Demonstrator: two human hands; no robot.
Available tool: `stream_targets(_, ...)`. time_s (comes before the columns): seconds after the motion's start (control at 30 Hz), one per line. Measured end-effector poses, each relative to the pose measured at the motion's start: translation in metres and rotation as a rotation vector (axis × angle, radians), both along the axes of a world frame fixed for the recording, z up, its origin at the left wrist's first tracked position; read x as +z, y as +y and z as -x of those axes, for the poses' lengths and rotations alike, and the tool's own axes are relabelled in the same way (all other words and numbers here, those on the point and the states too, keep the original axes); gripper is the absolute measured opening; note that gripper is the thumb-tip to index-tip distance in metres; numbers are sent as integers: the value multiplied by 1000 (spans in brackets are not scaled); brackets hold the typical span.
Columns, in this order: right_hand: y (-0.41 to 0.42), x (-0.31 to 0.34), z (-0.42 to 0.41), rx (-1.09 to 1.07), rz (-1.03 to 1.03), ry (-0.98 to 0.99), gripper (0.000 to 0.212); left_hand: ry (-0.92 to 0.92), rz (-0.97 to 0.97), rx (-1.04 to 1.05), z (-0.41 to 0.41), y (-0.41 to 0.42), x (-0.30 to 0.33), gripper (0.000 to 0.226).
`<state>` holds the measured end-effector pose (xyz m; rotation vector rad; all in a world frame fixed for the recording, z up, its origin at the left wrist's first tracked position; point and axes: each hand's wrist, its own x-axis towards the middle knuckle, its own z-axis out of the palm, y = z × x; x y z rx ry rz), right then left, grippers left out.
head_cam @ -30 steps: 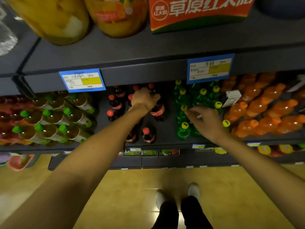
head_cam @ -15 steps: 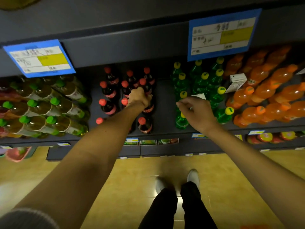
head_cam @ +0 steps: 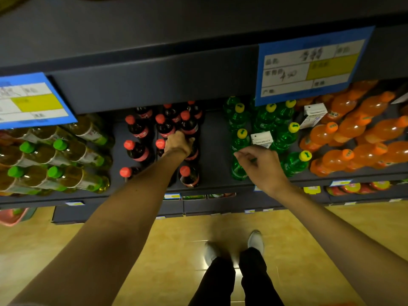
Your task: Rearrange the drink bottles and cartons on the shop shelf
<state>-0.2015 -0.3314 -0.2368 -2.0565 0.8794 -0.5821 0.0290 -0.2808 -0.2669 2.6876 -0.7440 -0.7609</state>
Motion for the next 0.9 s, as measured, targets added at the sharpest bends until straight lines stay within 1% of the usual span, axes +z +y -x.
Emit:
stream_targets(0.1,0,2,-4,-3,17,-8,12,33,-15,-14,-3,4,-4,37)
stream_targets(0.23,2,7,-5,0,20,-12,13,-17,-57,-59,-1,7,0,42)
stream_targets(0.33,2,9,5,-15,23,-22,14,-149,-69,-108,5,11,13,43)
stream_targets(0.4,0,11,17,-43,16,-28,14,-234,-21,-174,11,10,22,41)
stream_targets(0.47,-3,12,32,-73,19,-28,14,-278,71,-266,22,5,30,41)
stream_targets(0.57,-6,12,56,-111,31,-6,16,-293,208,-387,48,-9,39,35)
stream_targets(0.63,-10,13,71,-131,26,11,17,-289,263,-437,69,-18,43,31)
stream_targets(0.73,-22,16,90,-142,21,28,16,-267,315,-456,99,-29,49,27)
stream_targets(0.9,-57,14,128,-65,5,52,15,-245,321,-443,135,-35,54,22)
